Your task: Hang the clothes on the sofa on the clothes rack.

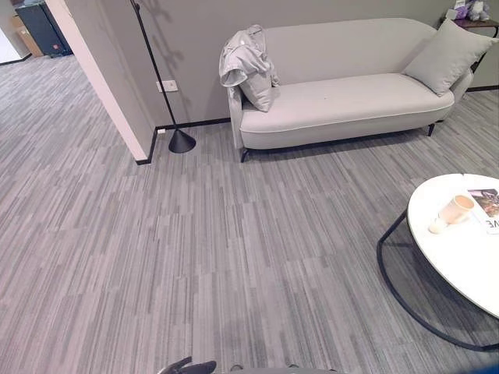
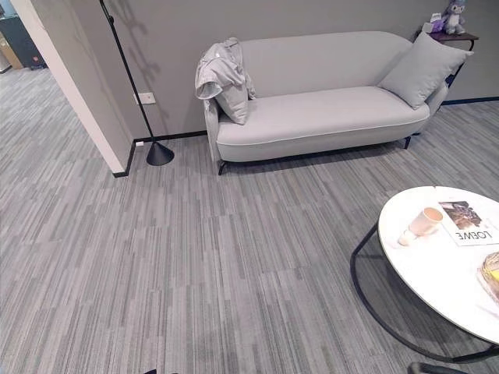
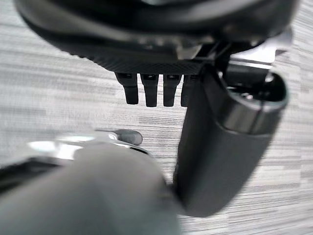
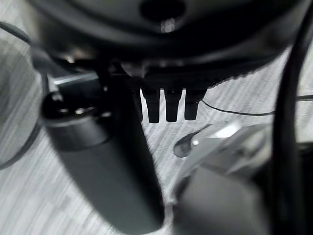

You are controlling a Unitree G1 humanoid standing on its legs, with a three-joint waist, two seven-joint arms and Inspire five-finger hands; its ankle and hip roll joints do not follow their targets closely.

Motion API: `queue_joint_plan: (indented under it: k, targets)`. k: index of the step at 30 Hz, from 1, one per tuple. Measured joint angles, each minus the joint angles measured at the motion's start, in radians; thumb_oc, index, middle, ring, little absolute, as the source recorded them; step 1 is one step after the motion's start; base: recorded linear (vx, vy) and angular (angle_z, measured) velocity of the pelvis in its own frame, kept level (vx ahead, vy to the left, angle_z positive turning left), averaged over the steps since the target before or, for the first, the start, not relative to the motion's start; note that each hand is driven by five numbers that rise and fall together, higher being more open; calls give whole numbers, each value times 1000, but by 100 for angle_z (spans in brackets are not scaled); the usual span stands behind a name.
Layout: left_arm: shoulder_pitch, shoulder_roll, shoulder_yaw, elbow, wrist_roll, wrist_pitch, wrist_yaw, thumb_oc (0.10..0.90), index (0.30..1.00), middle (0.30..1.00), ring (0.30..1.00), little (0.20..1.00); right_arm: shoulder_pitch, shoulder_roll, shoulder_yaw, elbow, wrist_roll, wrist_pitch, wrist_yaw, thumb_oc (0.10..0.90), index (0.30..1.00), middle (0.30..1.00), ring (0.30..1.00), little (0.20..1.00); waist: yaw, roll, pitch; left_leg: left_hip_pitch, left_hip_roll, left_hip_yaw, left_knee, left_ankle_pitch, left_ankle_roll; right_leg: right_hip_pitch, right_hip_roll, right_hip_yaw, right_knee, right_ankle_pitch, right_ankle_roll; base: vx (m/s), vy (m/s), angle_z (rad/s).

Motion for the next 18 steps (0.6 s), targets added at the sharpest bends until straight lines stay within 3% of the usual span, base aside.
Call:
queue_joint_plan:
  k: [11, 18]
  targets:
    - [-23, 0, -13, 16, 58, -28, -18, 800, 900, 900, 900, 900, -31, -17, 54, 12, -87, -6, 10, 800, 900, 900, 900, 900, -1, 5, 32, 18, 6, 3, 3, -4, -8, 24, 8, 2, -19, 2, 3, -19, -24, 0]
    - [-65, 12, -65, 17, 220, -30, -16, 800, 900, 900, 900, 900, -66, -82, 215, -67, -434, -19, 3, 800, 900, 900, 900, 900, -3, 8, 42, 29, 7, 12, 2, -5, -9, 36, 11, 10, -35, 9, 3, -16, -38, -4]
